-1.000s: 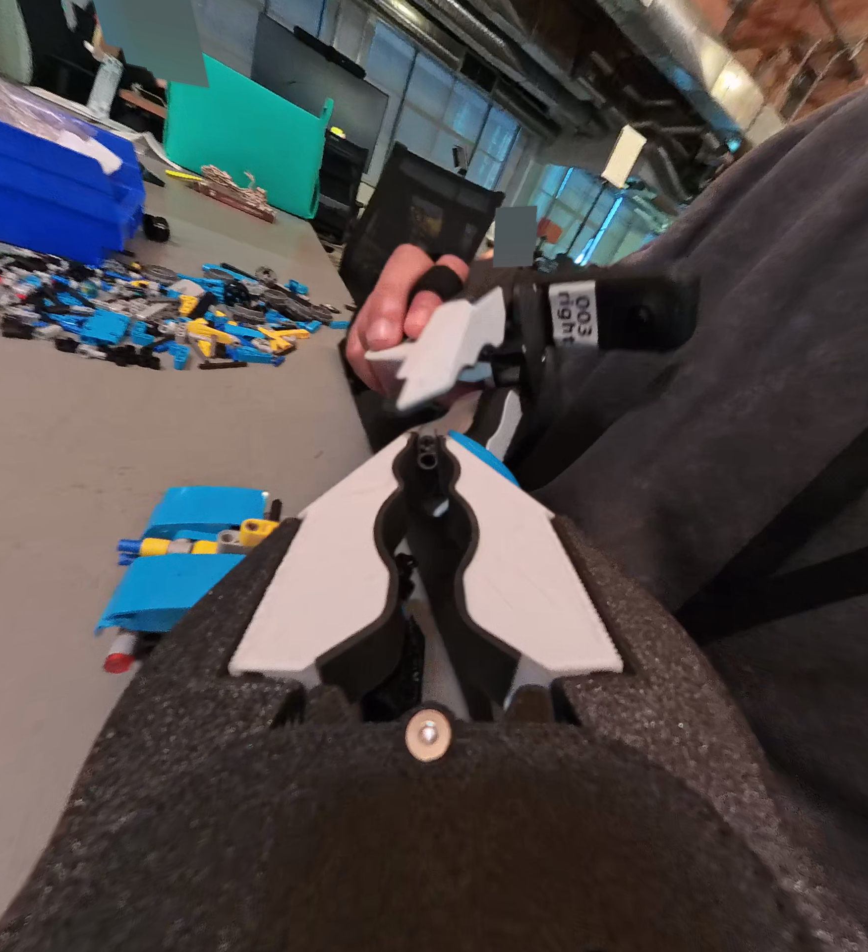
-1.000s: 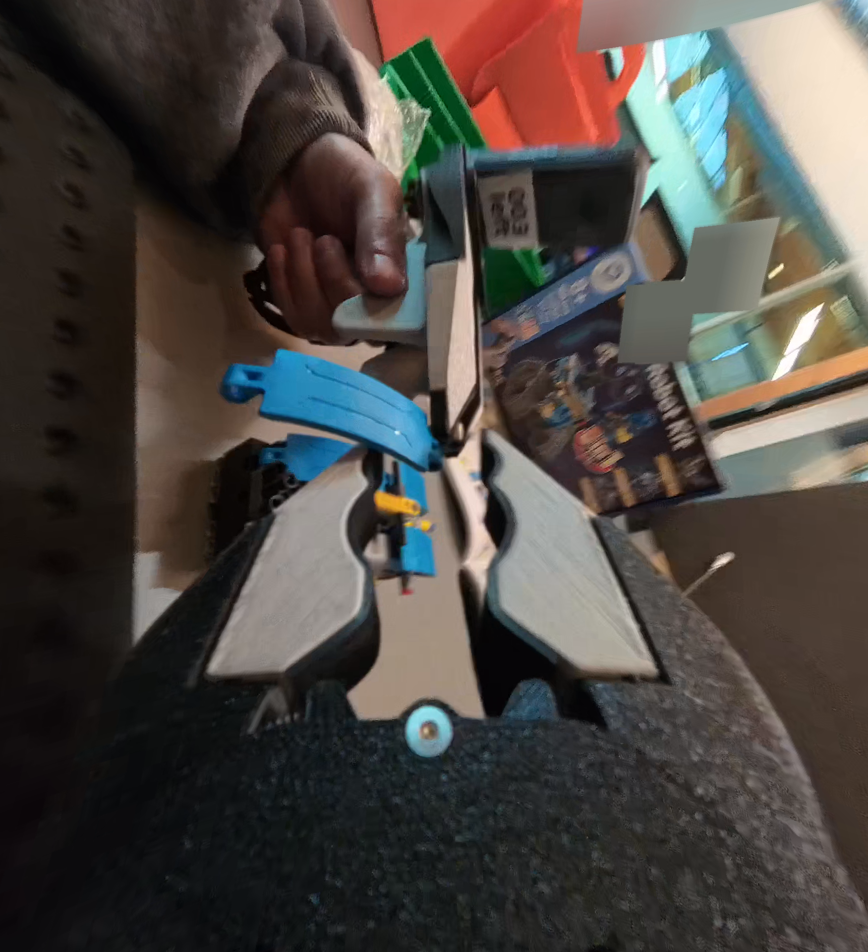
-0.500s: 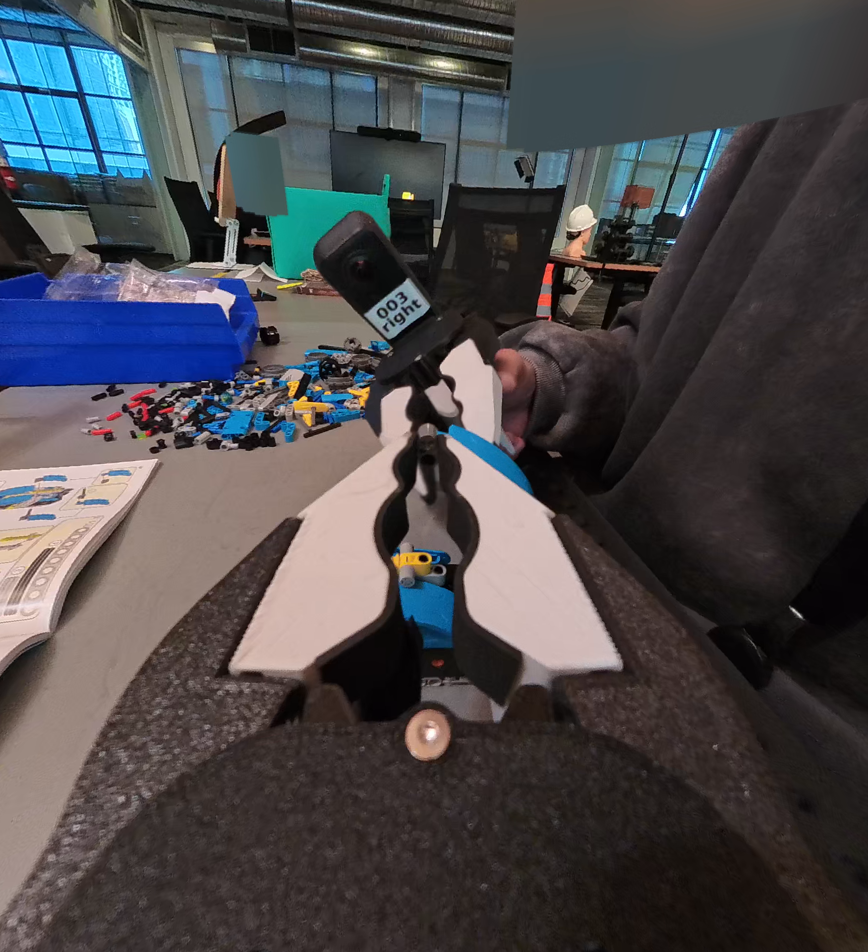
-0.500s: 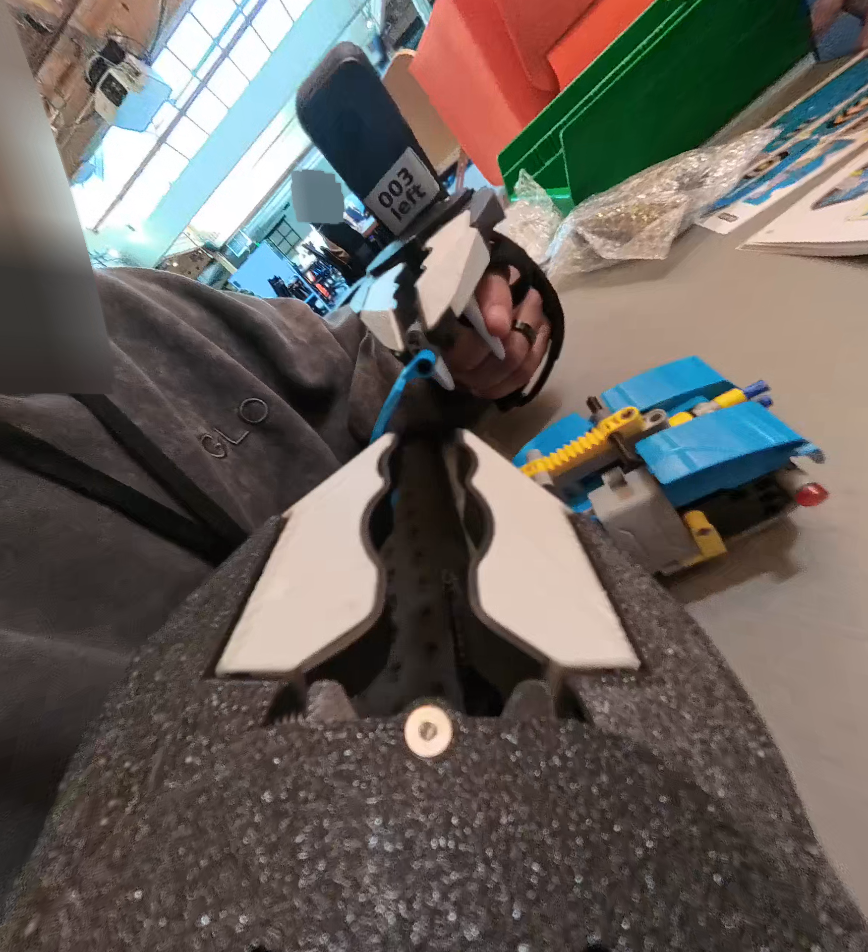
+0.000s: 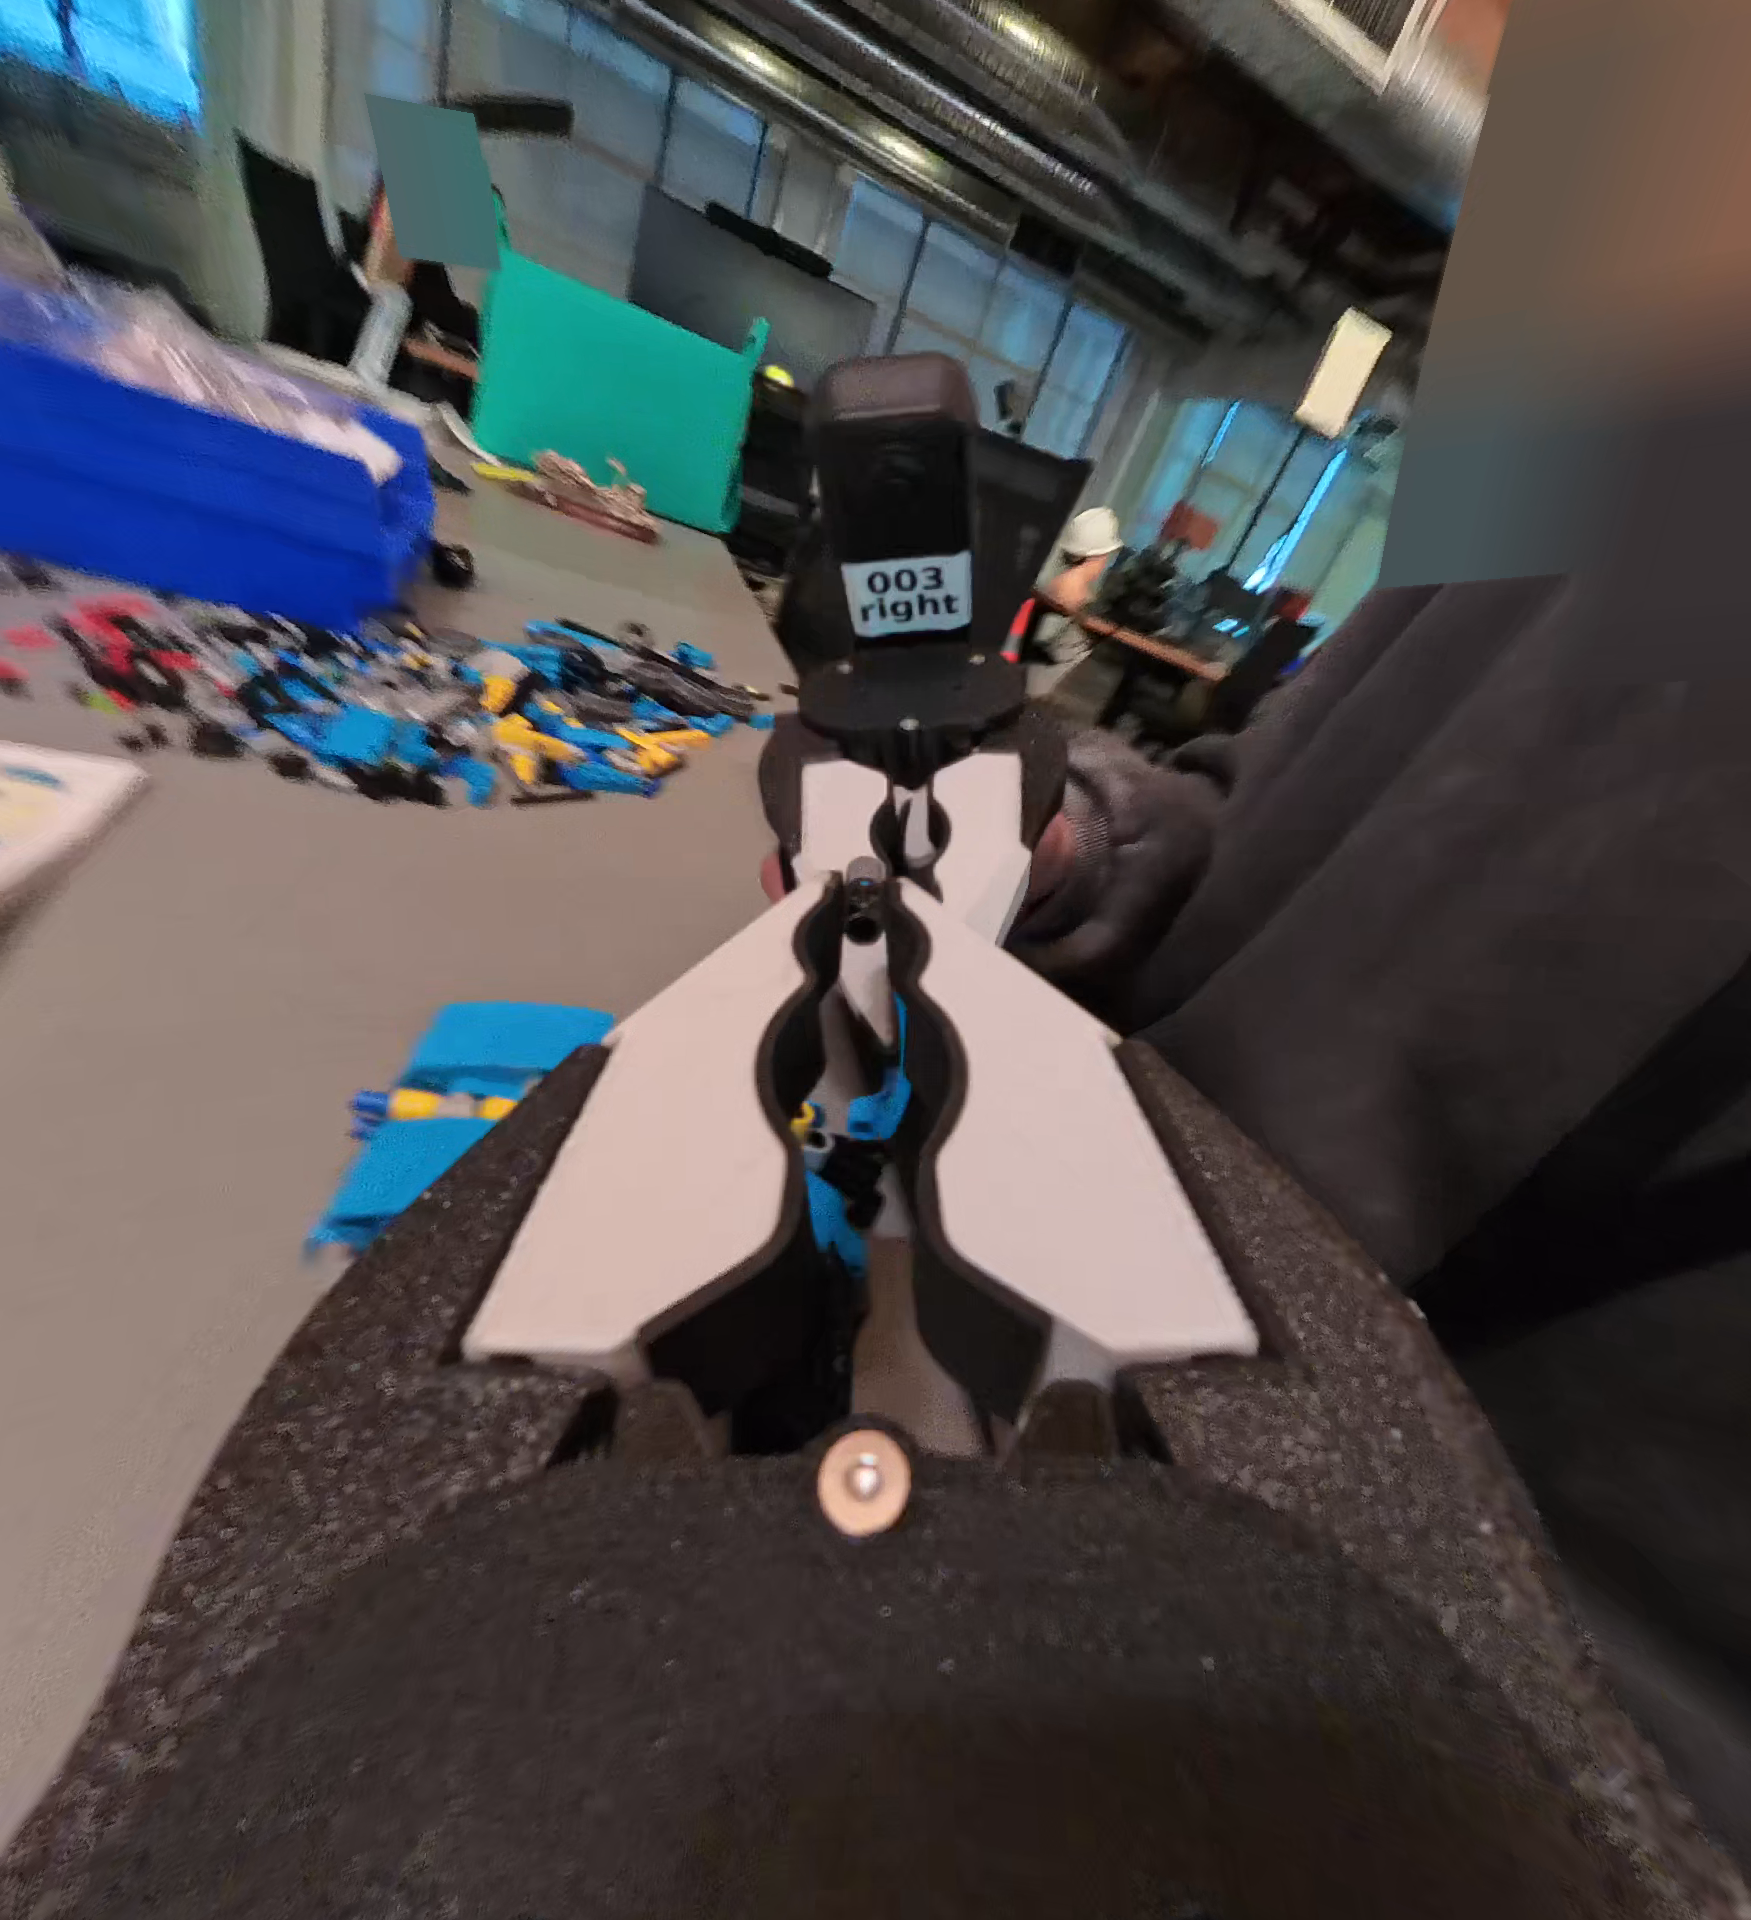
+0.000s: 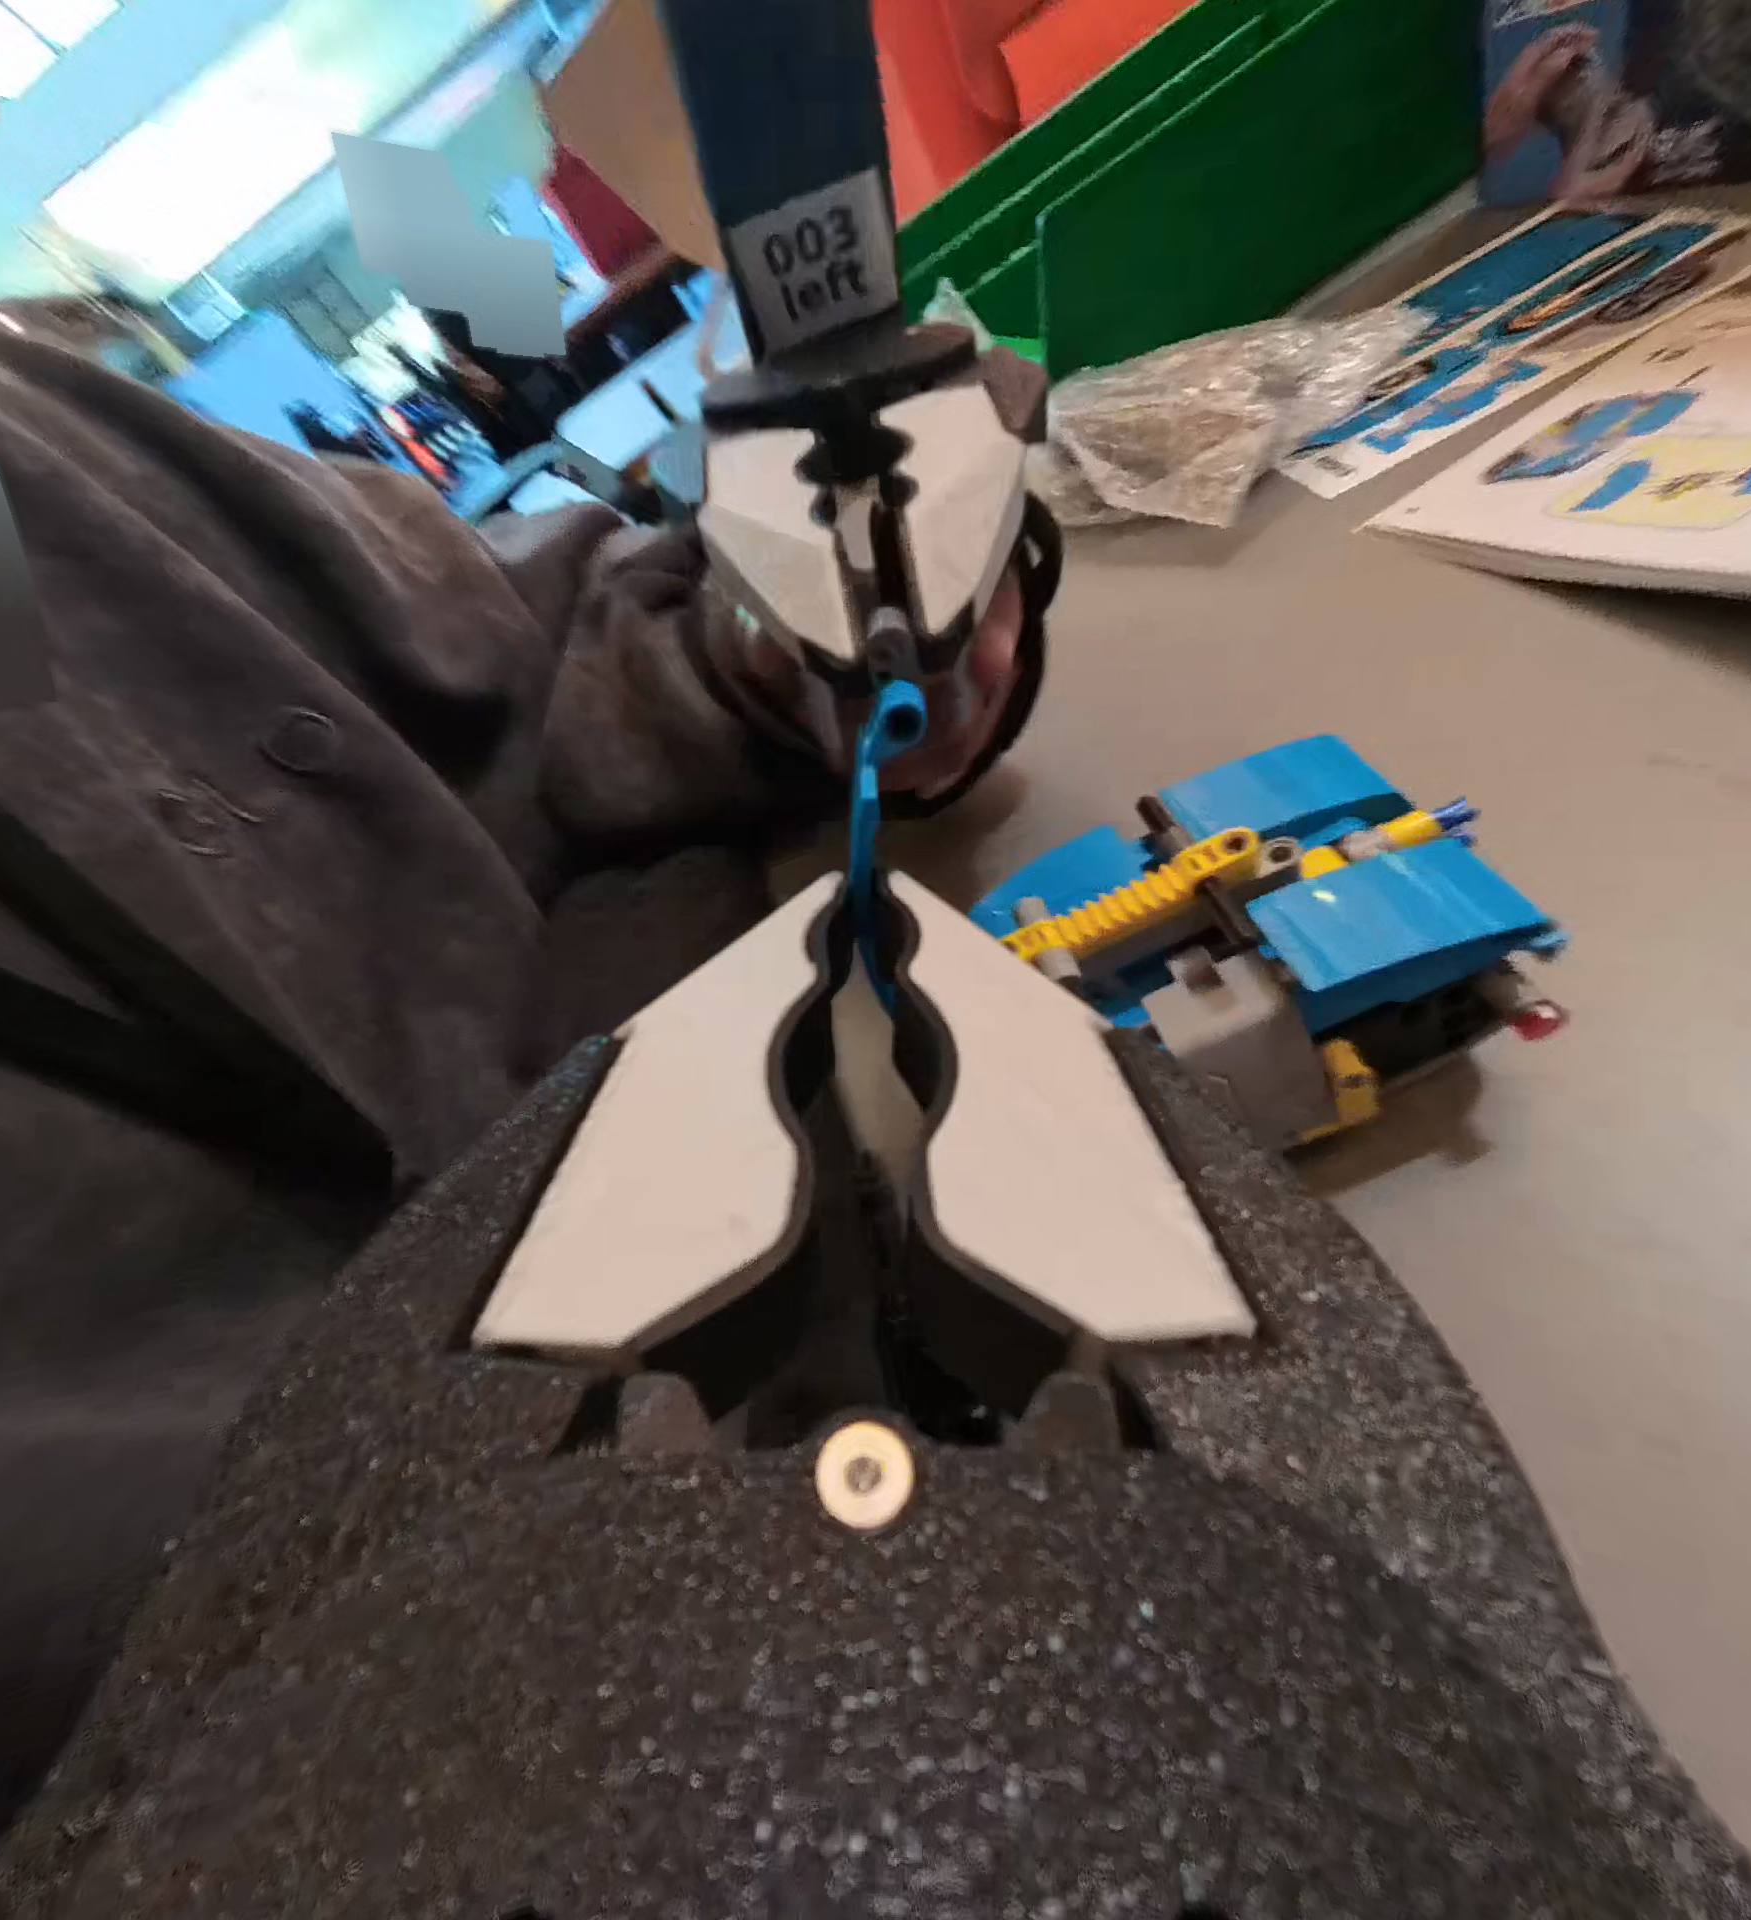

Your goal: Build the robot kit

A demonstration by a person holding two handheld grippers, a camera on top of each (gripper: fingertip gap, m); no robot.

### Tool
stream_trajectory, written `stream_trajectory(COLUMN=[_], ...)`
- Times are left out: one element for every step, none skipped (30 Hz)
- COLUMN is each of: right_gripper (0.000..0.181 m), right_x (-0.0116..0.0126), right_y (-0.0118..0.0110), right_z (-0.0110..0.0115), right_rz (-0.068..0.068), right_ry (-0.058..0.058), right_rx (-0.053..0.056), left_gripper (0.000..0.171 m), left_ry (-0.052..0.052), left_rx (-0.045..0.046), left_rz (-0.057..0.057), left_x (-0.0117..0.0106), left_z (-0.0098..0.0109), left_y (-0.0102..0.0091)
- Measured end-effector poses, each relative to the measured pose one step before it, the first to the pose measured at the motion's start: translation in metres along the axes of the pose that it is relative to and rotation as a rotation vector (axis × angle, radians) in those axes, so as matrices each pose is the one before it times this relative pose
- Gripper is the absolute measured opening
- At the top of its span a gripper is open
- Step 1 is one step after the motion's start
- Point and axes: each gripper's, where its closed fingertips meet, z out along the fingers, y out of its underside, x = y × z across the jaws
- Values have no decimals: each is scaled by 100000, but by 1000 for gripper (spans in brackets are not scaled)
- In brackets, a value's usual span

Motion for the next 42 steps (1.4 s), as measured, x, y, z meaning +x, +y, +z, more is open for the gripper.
stream_trajectory(right_gripper=[2,2,1,1,1,1,1,2,2,2,2,3,4,4,4,1,1,1,2,4,5,6,9,6,1,1,1,0,1,1,1,1,0,1,2,1,2,2,1,1,2,1], right_x=[-57,-328,-147,-35,-9,-131,-292,-209,-83,-128,-264,-169,-36,3,-65,-298,-334,-277,-359,-639,-493,68,-57,138,555,523,209,264,405,268,-53,-48,87,99,157,239,48,-141,-193,-534,-597,-305], right_y=[239,58,-104,-56,72,118,72,77,99,85,29,105,229,204,152,76,81,86,-27,-76,16,218,84,48,-34,-116,12,27,-4,15,57,43,8,-25,-132,-247,-377,-425,-231,-59,20,-167], right_z=[-8,-36,-123,-153,-90,-64,-63,-53,-54,-60,-41,12,44,40,55,49,43,16,-34,-47,-37,-11,-52,-101,-117,-94,-50,-69,-109,-108,-58,-12,-38,-38,-72,-118,-145,-115,7,90,76,-20], right_rz=[-4077,-1261,-1084,-1523,-444,963,1606,1808,1300,1560,3255,5533,7105,6395,5179,4978,4850,4492,3110,1510,1590,2088,2709,1560,-1249,-3058,-2979,-3758,-5088,-6385,-6309,-6697,-7346,-7743,-7047,-6368,-5907,-4799,-601,4904,9291,8123], right_ry=[1509,-723,38,874,723,-509,-1755,-1290,-362,-771,-2291,-2450,-2104,-1762,-1909,-3244,-3223,-2677,-2802,-4108,-3332,-291,-1426,181,3867,4562,2762,3213,4459,4063,2255,2613,3772,3855,4000,4207,2797,1354,-252,-4565,-6668,-4964], right_rx=[-1633,-906,245,304,-454,-679,-134,61,231,429,811,334,-416,263,1163,1623,1151,629,974,1045,513,-713,34,193,388,664,-889,-1210,-854,-622,-732,-548,-476,-529,-105,361,1075,1442,-44,-970,-912,1801], left_gripper=[6,5,6,6,6,5,5,5,5,6,6,6,7,7,7,7,7,7,7,7,7,7,7,7,7,7,7,7,7,7,6,7,7,6,6,7,6,6,6,6,6,6], left_ry=[3087,3837,4229,3137,1717,1414,870,-65,-829,-967,-435,-618,-1770,-2872,-3629,-3425,-2290,-1763,-1753,-1575,-1386,-1494,-1586,-1652,-2199,-1625,31,1095,1647,2840,4587,5416,5588,5641,5002,4707,4663,2377,-344,-1329,-2738,-5291], left_rx=[154,1465,1884,1207,588,24,-608,-970,-1019,-754,-409,-576,-1348,-2094,-2681,-2769,-1997,-1029,-815,-1098,-915,-1152,-1182,-462,-406,-617,-391,-438,-239,915,1829,2002,1864,1812,2133,2333,2266,2372,1821,210,-826,-1385], left_rz=[-8325,-8498,-9485,-8502,-5212,-2159,46,1528,2154,2136,1965,2892,5147,6953,7706,7846,6969,6007,5434,5690,5805,5208,4844,4365,2944,490,-2730,-5137,-6439,-7741,-9840,-11499,-12095,-11533,-9973,-8185,-6335,-3842,568,5894,10277,13754], left_x=[48,160,221,69,-46,46,118,114,46,0,41,55,-23,-111,-184,-140,31,134,133,138,155,105,52,16,-133,-172,-83,-80,-84,31,197,221,204,209,218,326,497,318,108,200,212,-34], left_z=[108,53,57,59,67,66,69,99,88,78,50,32,46,20,18,24,34,40,39,43,14,2,13,1,5,29,45,71,64,30,-12,-41,-37,-57,-55,-30,27,59,68,98,74,-18], left_y=[131,-29,-125,-63,39,119,152,136,112,117,106,151,224,266,286,326,241,94,59,84,37,63,100,20,28,75,61,80,74,-90,-240,-270,-228,-209,-244,-278,-277,-304,-180,62,128,44])
